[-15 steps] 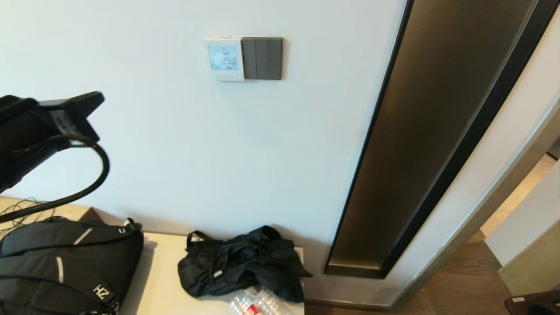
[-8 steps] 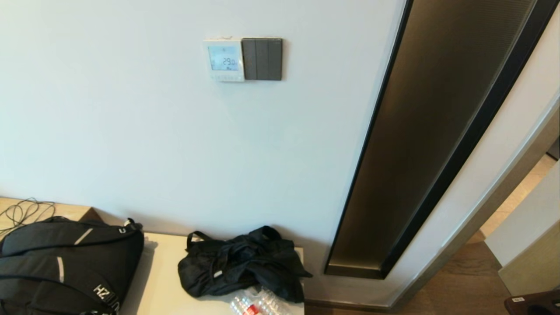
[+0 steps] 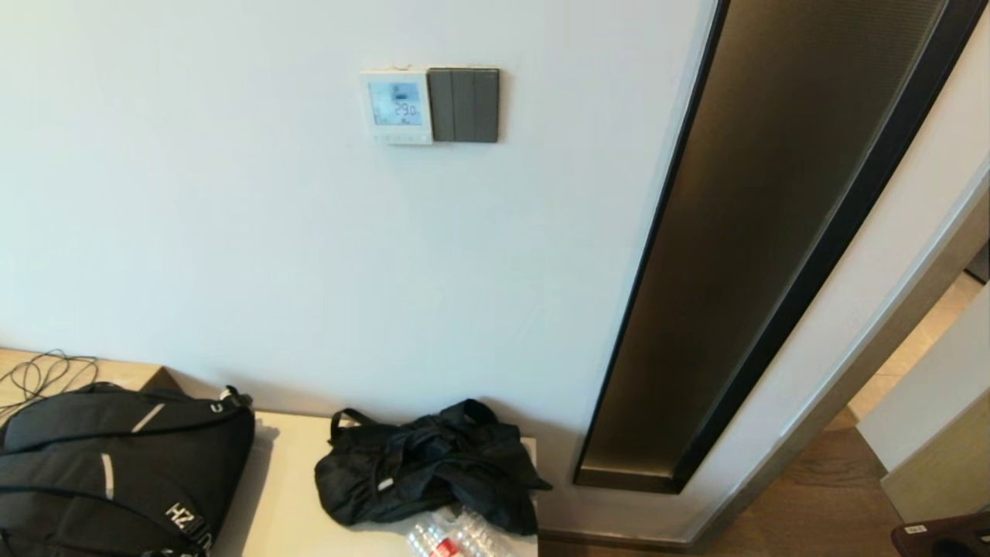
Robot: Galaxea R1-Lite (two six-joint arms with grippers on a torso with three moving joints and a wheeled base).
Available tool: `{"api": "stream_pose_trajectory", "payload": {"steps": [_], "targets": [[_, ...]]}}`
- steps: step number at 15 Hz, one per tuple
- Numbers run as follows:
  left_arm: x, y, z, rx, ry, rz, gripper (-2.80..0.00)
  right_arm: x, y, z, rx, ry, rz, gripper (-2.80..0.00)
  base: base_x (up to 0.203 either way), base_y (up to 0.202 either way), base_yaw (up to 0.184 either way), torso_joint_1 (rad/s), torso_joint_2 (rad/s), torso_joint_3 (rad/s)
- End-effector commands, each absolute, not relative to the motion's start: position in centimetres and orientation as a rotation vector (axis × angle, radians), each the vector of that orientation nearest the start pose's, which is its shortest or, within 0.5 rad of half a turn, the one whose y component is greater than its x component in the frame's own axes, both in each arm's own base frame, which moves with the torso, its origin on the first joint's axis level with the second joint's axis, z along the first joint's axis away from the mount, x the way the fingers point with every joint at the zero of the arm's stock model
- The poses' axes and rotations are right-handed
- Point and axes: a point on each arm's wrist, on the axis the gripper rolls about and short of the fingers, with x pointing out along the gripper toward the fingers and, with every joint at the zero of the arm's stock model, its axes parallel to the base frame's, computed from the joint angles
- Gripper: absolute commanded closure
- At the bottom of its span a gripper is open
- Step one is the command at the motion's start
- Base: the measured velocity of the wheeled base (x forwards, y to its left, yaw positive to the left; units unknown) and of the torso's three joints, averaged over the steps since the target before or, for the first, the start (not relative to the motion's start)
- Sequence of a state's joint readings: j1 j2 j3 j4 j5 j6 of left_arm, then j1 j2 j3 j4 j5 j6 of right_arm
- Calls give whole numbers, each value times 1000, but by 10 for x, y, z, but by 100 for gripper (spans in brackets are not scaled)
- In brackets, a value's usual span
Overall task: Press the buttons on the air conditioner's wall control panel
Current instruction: Turn off the central air conditioner
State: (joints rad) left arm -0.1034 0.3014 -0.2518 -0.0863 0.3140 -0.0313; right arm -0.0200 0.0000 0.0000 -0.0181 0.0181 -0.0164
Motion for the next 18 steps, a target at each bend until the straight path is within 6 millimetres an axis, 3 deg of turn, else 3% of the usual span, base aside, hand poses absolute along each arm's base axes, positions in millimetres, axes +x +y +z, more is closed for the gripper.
{"api": "stream_pose_trajectory", "payload": {"steps": [1, 8, 14, 18], "targets": [[-8, 10, 150, -35, -25, 306, 0, -23, 1, 77, -17, -17, -2, 0, 0, 0, 0, 0, 0, 0], [-4, 10, 104, 1, 106, 496, 0, -23, 1, 77, -17, -17, -2, 0, 0, 0, 0, 0, 0, 0], [-7, 4, 94, -24, 29, 202, 0, -23, 1, 77, -17, -17, -2, 0, 0, 0, 0, 0, 0, 0], [-20, 0, 82, -33, -5, 31, 0, -23, 1, 77, -17, -17, 0, 0, 0, 0, 0, 0, 0, 0]]}}
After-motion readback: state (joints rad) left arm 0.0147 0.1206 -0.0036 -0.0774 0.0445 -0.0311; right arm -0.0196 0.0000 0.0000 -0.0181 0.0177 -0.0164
